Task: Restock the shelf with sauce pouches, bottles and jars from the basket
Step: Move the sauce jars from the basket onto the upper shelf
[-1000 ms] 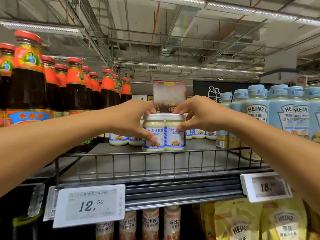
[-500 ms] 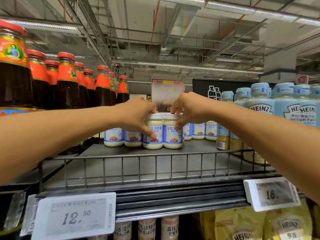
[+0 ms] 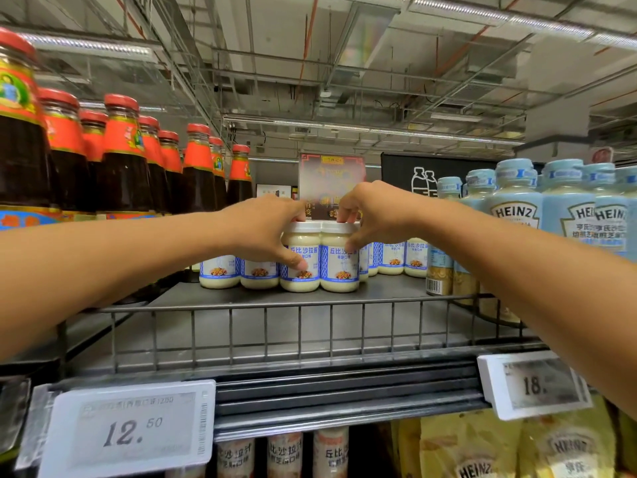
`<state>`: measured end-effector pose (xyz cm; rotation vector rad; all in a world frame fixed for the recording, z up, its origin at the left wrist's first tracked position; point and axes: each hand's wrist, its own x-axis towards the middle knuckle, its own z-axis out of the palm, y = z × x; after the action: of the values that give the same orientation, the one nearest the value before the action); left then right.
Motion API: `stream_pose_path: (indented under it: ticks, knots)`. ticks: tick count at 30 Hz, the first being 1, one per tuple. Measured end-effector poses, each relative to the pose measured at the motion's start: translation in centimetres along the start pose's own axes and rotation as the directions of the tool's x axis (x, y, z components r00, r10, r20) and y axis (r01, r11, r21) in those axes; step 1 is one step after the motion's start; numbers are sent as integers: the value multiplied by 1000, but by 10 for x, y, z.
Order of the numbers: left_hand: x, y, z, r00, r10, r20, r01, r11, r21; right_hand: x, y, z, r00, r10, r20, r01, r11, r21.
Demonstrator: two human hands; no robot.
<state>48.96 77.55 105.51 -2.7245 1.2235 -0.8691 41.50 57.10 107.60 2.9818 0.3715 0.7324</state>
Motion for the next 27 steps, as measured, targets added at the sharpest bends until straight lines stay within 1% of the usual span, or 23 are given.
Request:
stream_pose_path:
  ticks: [3, 9, 12, 18, 23, 27]
  knots:
    - [1, -2, 5, 1000, -21, 11, 21, 1000, 17, 1, 4, 2, 1000, -6, -14, 6, 1000, 9]
    - [1, -4, 8, 1000, -17, 12, 16, 997, 76, 1, 8, 6, 999, -16, -35, 17, 999, 32]
    - [0, -5, 7, 999, -16, 44, 12, 996, 88, 1, 10, 6, 999, -28, -33, 29, 999, 34]
    - [-11, -10, -11, 998, -27, 52, 28, 1000, -15, -1, 12, 4, 999, -33, -1, 33, 999, 22]
    - [-24, -4, -26, 999, -19, 49, 22, 998, -59, -16, 2, -7, 995, -81, -53, 83, 995, 48]
    - [-39, 2, -37, 997, 6, 76, 3, 993, -118, -38, -9, -11, 995, -57, -79, 65, 992, 105]
